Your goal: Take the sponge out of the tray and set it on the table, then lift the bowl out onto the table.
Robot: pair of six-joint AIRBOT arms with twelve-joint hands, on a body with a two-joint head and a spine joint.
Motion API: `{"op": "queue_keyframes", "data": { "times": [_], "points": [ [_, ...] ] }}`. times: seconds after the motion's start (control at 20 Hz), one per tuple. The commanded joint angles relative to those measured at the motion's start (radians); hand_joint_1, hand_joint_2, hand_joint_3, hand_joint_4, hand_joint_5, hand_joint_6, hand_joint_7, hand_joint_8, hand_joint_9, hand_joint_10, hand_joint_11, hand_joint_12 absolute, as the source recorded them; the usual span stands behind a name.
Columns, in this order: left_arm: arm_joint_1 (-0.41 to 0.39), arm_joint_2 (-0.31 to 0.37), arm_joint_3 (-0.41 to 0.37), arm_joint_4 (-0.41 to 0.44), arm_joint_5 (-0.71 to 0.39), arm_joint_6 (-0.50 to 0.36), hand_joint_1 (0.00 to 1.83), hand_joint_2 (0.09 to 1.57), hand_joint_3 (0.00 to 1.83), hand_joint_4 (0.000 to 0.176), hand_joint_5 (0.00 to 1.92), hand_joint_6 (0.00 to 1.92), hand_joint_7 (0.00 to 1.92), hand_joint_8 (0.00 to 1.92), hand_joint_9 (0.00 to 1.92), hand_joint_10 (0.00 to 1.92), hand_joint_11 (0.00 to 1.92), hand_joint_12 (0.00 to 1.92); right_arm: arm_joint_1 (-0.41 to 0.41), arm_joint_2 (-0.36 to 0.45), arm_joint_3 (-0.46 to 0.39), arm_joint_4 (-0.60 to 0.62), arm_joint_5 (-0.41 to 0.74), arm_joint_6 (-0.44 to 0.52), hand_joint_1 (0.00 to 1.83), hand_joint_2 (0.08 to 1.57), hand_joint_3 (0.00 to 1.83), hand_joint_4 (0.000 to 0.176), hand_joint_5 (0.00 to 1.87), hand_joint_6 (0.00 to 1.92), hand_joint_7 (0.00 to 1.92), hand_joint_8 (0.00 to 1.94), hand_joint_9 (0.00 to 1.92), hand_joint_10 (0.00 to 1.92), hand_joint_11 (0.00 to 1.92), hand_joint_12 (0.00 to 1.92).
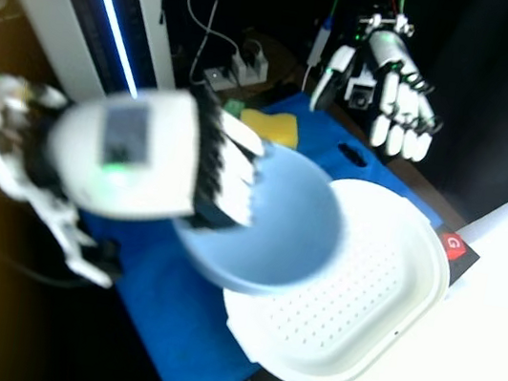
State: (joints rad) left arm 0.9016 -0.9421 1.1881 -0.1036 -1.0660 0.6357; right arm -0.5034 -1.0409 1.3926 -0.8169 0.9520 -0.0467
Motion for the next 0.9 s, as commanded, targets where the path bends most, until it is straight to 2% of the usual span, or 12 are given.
{"op": "queue_keyframes", "data": {
  "times": [0.0,0.05,0.1,0.2,0.25,0.35,0.45,0.5,0.55,0.6,0.75,0.85],
  "points": [
    [-0.006,0.008,-0.002,-0.015,-0.131,-0.006,0.68,0.98,0.0,0.02,0.43,0.0,0.39,0.0,0.28,0.0,0.0,0.53,-0.004,0.006,-0.014,0.066,0.111,0.0,1.19,1.05,0.0,0.0,1.14,0.7,1.26,1.41,1.38,1.71,1.31,1.86],
    [-0.004,0.011,-0.004,-0.016,-0.135,-0.006,0.67,0.97,0.0,0.031,0.43,0.0,0.39,0.0,0.27,0.0,0.0,0.5,-0.038,0.02,-0.038,0.073,0.129,0.0,1.35,1.09,0.0,0.0,0.87,0.95,1.21,0.74,1.07,1.26,0.97,1.31],
    [-0.001,0.014,-0.007,-0.016,-0.139,-0.006,0.68,0.97,0.0,0.04,0.43,0.0,0.37,0.0,0.25,0.0,0.0,0.45,-0.067,0.027,-0.055,0.08,0.147,0.0,1.37,1.1,0.0,0.0,0.77,1.14,1.21,0.6,1.01,1.07,0.83,1.02],
    [0.007,0.022,-0.014,-0.019,-0.151,-0.006,0.7,0.98,0.0,0.04,0.42,0.0,0.36,0.0,0.26,0.0,0.0,0.45,-0.135,0.028,-0.073,0.108,0.183,0.0,1.37,1.14,0.0,0.0,0.67,1.28,1.14,0.77,0.88,1.1,0.66,0.84],
    [0.008,0.023,-0.016,-0.02,-0.153,-0.006,0.7,0.99,0.0,0.046,0.42,0.0,0.35,0.0,0.27,0.0,0.0,0.49,-0.167,0.022,-0.076,0.121,0.196,0.0,1.29,1.11,0.0,0.0,0.79,1.14,1.23,0.64,1.0,0.52,0.65,0.76],
    [0.008,0.023,-0.018,-0.02,-0.156,-0.005,0.69,1.0,0.0,0.055,0.41,0.0,0.35,0.0,0.28,0.0,0.0,0.59,-0.221,0.001,-0.076,0.134,0.198,0.004,1.28,1.09,0.0,0.0,0.83,1.05,1.26,0.61,1.15,0.09,0.69,0.66],
    [0.008,0.023,-0.02,-0.02,-0.156,-0.005,0.69,1.0,0.0,0.07,0.41,0.0,0.35,0.0,0.26,0.0,0.0,0.6,-0.248,-0.018,-0.066,0.138,0.198,0.037,1.25,1.15,0.0,0.0,0.72,1.22,1.12,0.84,1.2,0.02,0.76,0.67],
    [0.008,0.024,-0.02,-0.02,-0.156,-0.006,0.7,1.0,0.0,0.065,0.41,0.0,0.35,0.0,0.27,0.0,0.0,0.61,-0.256,-0.022,-0.064,0.138,0.198,0.047,1.1,1.25,0.0,0.0,0.69,1.37,1.07,0.37,1.14,0.0,0.73,0.7],
    [0.008,0.024,-0.02,-0.02,-0.156,-0.006,0.69,1.01,0.0,0.072,0.41,0.0,0.36,0.0,0.28,0.0,0.0,0.64,-0.269,-0.025,-0.065,0.138,0.198,0.053,1.2,1.18,0.0,0.0,0.73,1.31,1.08,0.76,1.13,0.0,0.78,0.66],
    [0.008,0.024,-0.02,-0.02,-0.156,-0.006,0.69,1.01,0.0,0.077,0.41,0.0,0.36,0.0,0.28,0.0,0.0,0.64,-0.279,-0.027,-0.064,0.139,0.198,0.058,1.22,1.16,0.0,0.0,0.73,1.31,1.07,0.86,1.14,0.0,0.82,0.64],
    [0.008,0.023,-0.021,-0.02,-0.155,-0.006,0.7,1.01,0.0,0.086,0.4,0.0,0.35,0.0,0.26,0.0,0.0,0.62,-0.306,-0.038,-0.056,0.139,0.197,0.083,1.27,1.1,0.0,0.0,0.83,1.12,1.23,0.64,1.21,0.01,0.93,0.77],
    [0.008,0.023,-0.021,-0.02,-0.155,-0.006,0.7,1.02,0.0,0.081,0.4,0.0,0.35,0.0,0.26,0.0,0.0,0.6,-0.315,-0.055,-0.033,0.139,0.197,0.114,1.23,1.15,0.01,0.0,0.75,1.26,1.09,0.87,1.14,0.01,0.82,0.76]
  ]
}}
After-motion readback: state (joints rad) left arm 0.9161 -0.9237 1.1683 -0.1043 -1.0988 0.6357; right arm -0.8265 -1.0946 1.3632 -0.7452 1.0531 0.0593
